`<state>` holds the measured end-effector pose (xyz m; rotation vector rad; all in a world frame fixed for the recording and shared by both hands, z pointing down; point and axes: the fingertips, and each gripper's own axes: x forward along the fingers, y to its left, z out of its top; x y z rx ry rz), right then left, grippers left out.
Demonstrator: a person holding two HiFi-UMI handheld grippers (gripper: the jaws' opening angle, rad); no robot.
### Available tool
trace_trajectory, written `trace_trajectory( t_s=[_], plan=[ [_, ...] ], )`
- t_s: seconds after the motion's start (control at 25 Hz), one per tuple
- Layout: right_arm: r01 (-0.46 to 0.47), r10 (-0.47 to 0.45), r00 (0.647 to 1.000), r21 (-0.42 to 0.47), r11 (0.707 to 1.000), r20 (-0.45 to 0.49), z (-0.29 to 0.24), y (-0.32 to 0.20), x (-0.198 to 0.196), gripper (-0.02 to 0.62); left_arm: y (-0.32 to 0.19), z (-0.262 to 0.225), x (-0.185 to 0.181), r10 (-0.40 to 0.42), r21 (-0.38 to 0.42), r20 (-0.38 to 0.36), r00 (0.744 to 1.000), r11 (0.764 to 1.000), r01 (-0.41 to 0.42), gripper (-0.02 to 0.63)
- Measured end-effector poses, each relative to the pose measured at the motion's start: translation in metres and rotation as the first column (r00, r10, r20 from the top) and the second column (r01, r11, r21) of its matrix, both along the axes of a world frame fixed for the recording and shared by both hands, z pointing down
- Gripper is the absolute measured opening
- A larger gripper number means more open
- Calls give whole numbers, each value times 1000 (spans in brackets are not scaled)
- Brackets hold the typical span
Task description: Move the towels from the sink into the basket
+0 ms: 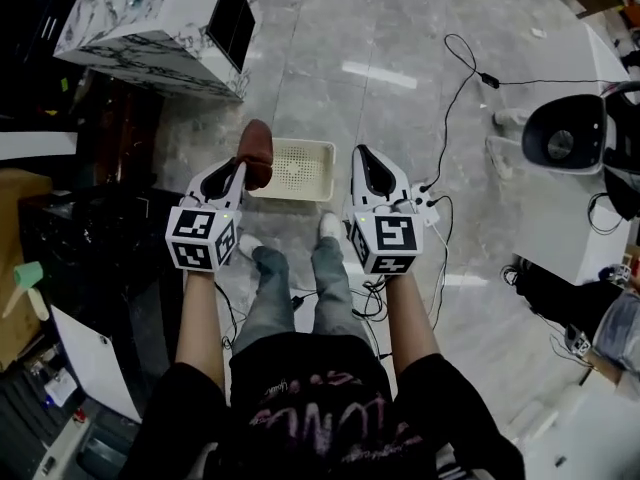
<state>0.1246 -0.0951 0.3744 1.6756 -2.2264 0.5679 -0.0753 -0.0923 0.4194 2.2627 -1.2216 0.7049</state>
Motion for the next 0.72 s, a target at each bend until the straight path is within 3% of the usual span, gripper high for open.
trace_trajectory(
  t_s=[0.72],
  plan=[
    [1,-2,1000,-200,980,-3,241,21,-4,15,11,253,19,31,-180,2,1000,983,-30,46]
  ],
)
